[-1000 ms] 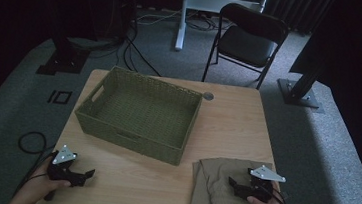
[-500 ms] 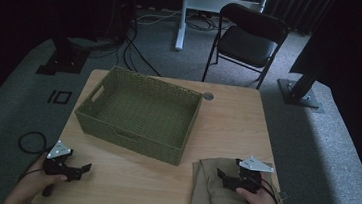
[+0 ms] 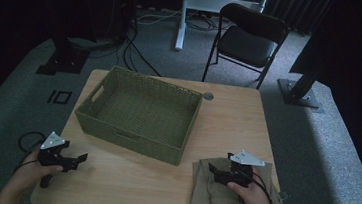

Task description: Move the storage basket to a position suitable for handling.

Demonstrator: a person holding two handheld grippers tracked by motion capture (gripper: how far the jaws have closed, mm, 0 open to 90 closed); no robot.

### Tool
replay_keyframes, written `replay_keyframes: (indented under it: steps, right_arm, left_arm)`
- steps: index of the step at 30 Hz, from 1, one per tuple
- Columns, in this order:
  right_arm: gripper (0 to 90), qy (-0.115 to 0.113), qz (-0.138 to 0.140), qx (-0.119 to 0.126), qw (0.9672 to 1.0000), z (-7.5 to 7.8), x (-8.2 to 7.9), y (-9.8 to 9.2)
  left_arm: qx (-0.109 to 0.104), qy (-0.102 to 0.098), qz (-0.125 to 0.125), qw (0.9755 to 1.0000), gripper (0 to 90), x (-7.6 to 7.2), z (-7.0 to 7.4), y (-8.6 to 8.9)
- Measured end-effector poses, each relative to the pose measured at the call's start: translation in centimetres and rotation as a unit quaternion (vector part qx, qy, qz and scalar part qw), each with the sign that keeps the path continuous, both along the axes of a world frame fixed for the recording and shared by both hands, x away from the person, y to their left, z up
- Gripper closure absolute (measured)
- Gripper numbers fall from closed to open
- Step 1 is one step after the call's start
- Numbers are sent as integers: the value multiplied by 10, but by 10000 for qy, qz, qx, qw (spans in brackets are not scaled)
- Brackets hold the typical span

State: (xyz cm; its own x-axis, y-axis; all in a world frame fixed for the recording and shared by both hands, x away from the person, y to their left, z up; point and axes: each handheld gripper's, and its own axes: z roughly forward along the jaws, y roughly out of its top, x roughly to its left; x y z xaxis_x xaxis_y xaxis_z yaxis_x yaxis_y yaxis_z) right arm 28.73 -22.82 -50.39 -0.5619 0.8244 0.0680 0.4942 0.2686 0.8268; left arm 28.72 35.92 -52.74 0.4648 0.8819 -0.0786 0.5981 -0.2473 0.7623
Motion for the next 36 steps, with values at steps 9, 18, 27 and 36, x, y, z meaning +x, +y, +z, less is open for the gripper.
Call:
replay_keyframes:
  steps: [9, 18, 27, 36]
  right_arm:
    - [131, -63, 125, 74, 9999, 8, 7, 18]
    - [133, -157, 227, 106, 9996, 20, 15, 34]
    - [133, -173, 272, 163, 9993, 26, 21, 45]
    - [139, -217, 281, 285, 9990, 31, 25, 55]
  left_arm:
    - [-194, -243, 54, 9995, 59, 14, 20, 4]
    - [-394, -395, 212, 9982, 59, 25, 36, 9]
    - [-638, -684, 359, 9950, 59, 33, 54, 17]
    - [-702, -846, 475, 9928, 60, 45, 61, 19]
